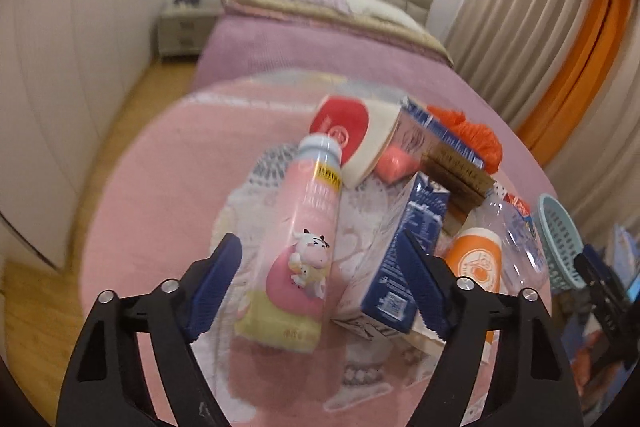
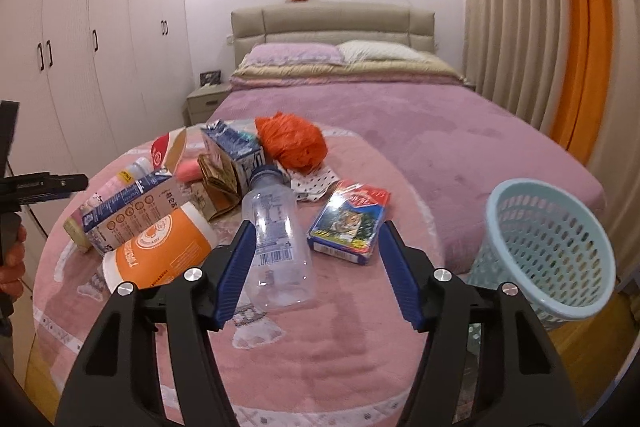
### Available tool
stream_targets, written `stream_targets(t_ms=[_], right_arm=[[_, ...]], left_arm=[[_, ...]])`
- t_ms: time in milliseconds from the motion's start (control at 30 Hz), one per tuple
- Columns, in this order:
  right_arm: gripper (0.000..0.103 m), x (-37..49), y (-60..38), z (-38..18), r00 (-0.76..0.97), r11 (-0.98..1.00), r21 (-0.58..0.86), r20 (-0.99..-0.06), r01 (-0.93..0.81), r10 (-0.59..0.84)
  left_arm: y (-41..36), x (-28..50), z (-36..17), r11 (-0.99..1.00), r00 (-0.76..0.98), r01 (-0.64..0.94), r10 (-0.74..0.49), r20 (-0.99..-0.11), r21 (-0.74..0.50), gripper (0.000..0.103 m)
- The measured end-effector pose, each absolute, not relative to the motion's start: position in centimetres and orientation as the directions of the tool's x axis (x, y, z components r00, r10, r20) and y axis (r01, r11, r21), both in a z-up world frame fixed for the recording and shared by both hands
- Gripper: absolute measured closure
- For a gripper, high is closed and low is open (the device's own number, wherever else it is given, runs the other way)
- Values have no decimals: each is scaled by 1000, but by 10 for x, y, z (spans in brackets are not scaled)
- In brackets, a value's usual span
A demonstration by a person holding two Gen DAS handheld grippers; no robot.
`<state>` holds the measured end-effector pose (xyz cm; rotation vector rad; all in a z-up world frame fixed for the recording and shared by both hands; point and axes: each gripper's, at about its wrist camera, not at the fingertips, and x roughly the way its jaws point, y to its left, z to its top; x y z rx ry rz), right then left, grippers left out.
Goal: Collect trash
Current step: 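Grasp the pink milk bottle with left tool while right tool grasps clear plastic bottle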
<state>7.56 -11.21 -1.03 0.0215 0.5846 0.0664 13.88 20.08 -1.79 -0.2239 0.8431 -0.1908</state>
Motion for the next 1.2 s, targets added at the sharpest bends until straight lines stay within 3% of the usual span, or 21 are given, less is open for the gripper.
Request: stream_targets(t_ms=[300, 600, 800, 1200], right_arm=[[43, 125, -95, -38, 722, 987, 95, -672, -133, 162], [43, 151, -82, -51, 669, 985, 98, -723, -144, 170], [49, 159, -80, -57, 650, 986, 97, -742, -139, 164], [51, 132, -94, -37, 688, 970, 187, -684, -156, 243]], left_arm=[[210, 174, -44, 952, 542, 65, -285, -790, -299, 40], [197, 187, -58, 974, 479, 63, -221, -850, -217, 51], [195, 174, -49, 986, 537, 56, -163, -827, -158, 55], [195, 121, 8, 983, 714, 67, -166, -680, -169, 56]])
